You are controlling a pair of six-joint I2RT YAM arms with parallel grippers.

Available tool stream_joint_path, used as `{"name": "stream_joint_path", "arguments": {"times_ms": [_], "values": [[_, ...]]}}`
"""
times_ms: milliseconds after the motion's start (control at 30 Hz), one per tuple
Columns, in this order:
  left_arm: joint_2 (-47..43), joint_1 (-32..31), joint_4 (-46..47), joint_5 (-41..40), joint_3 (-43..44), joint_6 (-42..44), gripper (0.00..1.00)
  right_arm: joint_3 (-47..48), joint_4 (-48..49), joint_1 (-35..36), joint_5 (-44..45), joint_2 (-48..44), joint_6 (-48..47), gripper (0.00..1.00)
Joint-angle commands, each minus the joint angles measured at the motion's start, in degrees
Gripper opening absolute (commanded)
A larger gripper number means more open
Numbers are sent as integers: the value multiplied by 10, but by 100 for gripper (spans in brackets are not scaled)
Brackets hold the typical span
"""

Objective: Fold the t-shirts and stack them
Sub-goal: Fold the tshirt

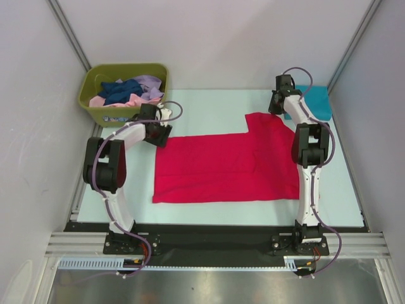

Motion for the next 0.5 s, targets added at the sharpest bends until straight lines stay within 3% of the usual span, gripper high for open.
{"name": "stream_joint_path", "arguments": {"times_ms": [0,167,467], "values": [[-63,-6,58,-13,-45,67,64,-13,30,0,-10,-54,7,0],[-4,1,-3,-58,10,53,66,-29,34,-3,-10,-59,12,0],[90,4,-90,7,96,-24,70,-88,67,-12,-11,-103,19,0]]}}
